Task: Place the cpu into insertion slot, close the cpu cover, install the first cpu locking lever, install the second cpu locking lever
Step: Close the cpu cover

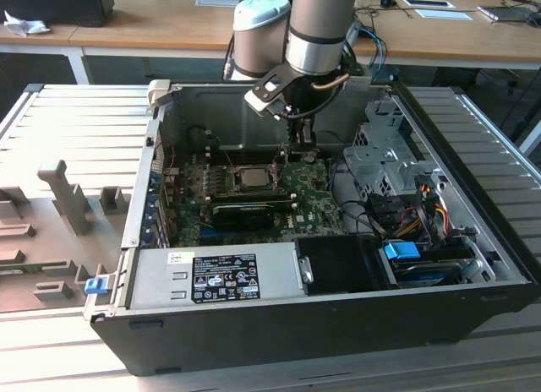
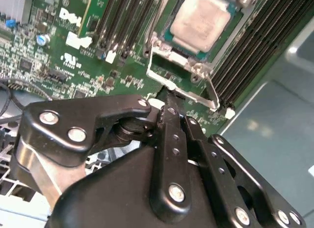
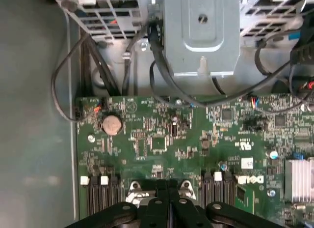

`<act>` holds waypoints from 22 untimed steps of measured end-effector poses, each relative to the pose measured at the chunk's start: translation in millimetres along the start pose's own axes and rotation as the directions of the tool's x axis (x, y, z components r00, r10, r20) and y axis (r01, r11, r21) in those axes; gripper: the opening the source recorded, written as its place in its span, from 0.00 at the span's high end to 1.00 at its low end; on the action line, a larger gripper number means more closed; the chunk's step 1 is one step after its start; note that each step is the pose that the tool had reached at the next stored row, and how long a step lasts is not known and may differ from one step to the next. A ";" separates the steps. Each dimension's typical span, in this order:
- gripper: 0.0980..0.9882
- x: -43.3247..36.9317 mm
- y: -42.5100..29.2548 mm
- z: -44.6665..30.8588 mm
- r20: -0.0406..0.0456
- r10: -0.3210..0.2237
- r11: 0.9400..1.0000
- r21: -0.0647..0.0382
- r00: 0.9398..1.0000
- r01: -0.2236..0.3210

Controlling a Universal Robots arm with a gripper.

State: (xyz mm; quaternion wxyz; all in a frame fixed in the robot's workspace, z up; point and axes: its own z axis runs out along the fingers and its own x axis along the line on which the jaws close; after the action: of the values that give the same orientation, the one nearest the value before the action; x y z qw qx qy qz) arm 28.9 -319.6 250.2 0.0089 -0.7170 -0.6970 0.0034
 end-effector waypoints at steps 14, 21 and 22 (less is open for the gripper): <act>0.99 -1.3 -48.5 17.9 0.001 -0.045 0.999 0.000 0.999 0.045; 0.99 -1.4 -57.2 18.0 0.001 -0.045 0.999 0.000 0.999 0.045; 0.99 -1.4 -57.7 18.1 0.001 -0.045 0.999 0.000 0.999 0.045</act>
State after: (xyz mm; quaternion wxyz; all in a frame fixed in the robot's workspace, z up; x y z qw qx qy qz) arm -29.1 -319.3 233.1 0.0088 -0.7012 -0.7129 0.0035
